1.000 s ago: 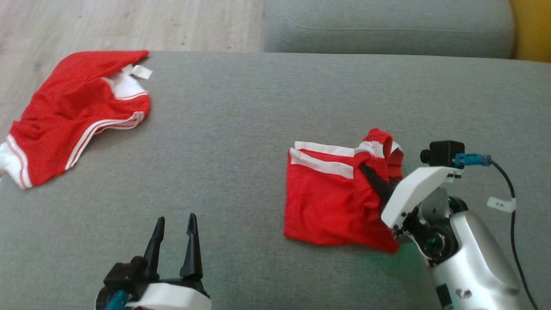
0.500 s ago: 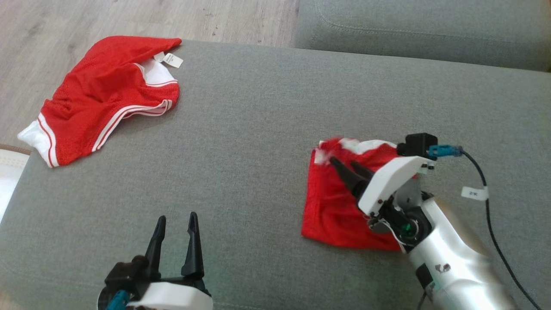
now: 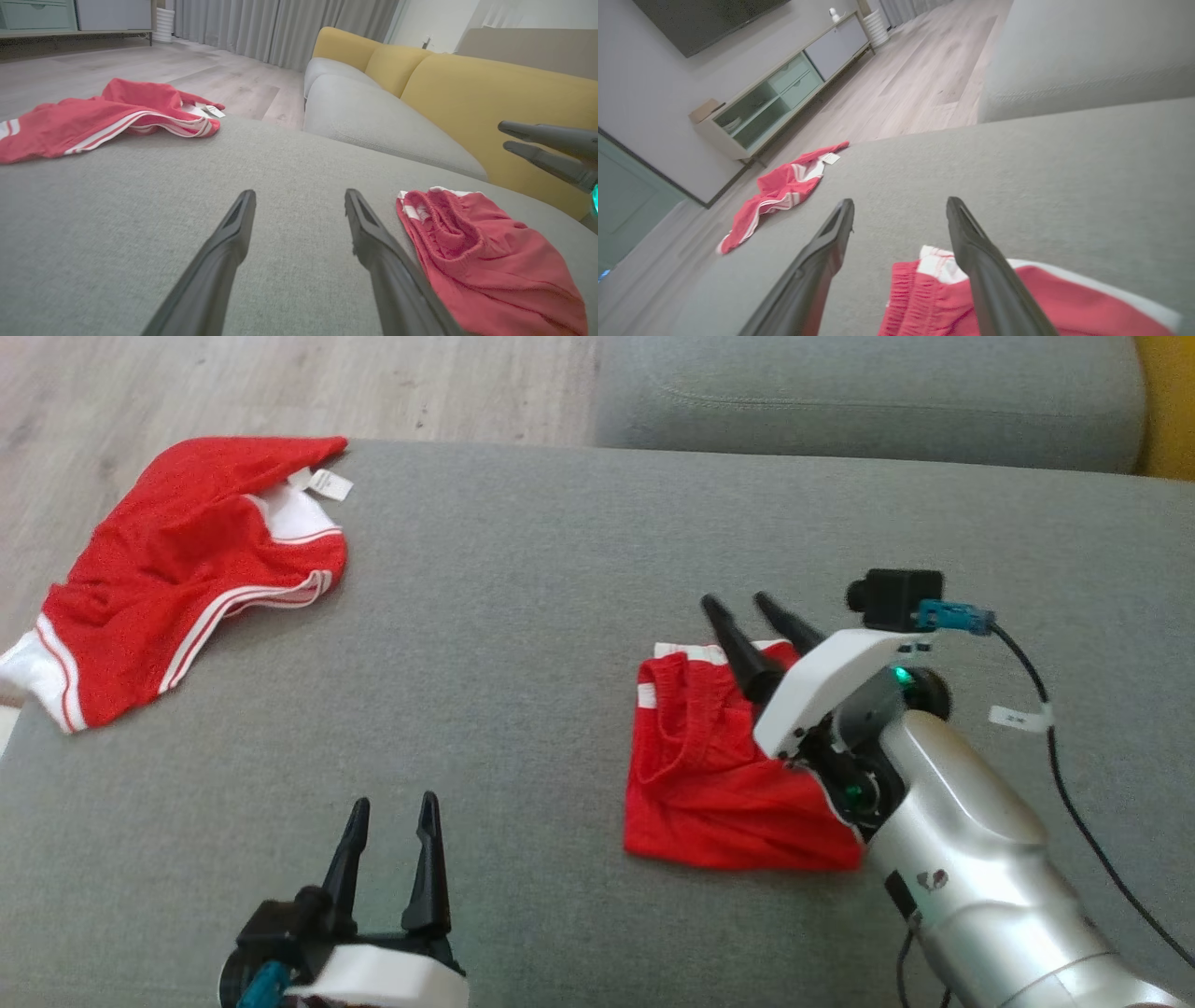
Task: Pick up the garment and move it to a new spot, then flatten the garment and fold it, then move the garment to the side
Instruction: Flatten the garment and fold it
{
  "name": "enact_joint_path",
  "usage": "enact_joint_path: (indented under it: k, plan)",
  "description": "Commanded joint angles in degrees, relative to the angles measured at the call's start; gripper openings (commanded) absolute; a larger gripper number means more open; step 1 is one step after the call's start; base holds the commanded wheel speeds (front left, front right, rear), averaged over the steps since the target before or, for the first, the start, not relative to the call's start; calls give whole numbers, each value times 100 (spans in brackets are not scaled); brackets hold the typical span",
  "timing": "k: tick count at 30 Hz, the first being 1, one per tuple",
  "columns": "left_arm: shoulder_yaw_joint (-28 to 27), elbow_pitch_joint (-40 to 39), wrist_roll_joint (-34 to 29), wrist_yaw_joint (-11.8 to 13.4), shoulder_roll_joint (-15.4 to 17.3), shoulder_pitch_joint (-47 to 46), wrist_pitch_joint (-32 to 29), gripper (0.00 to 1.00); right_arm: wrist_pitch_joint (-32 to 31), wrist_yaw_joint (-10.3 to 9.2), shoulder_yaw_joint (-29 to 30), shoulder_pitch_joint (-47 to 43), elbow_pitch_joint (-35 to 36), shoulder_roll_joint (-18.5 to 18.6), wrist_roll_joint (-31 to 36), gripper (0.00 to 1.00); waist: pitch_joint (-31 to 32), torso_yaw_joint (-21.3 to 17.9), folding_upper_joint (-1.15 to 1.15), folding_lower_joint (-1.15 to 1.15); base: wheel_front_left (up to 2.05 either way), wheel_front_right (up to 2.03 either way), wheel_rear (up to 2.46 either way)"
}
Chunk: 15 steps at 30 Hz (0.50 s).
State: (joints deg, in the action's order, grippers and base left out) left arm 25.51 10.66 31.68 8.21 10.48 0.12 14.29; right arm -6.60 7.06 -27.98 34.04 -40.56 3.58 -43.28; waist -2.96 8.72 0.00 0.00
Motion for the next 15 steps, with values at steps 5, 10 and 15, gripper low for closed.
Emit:
enact_joint_path:
  k: [5,10,15]
  plan:
    - [-276,-134,-86,-9,61,-429,68,100,769,43,474,36,71,-51,1130,100,131,-285,0,0,0,0,0]
    - [-359,-41,-29,23,105,-452,58,100,1338,43,1145,-482,227,-49,2113,100,229,-490,0,0,0,0,0]
    - [-456,86,71,41,146,-302,60,100,1673,43,1723,-1299,660,-65,2679,100,370,-605,0,0,0,0,0]
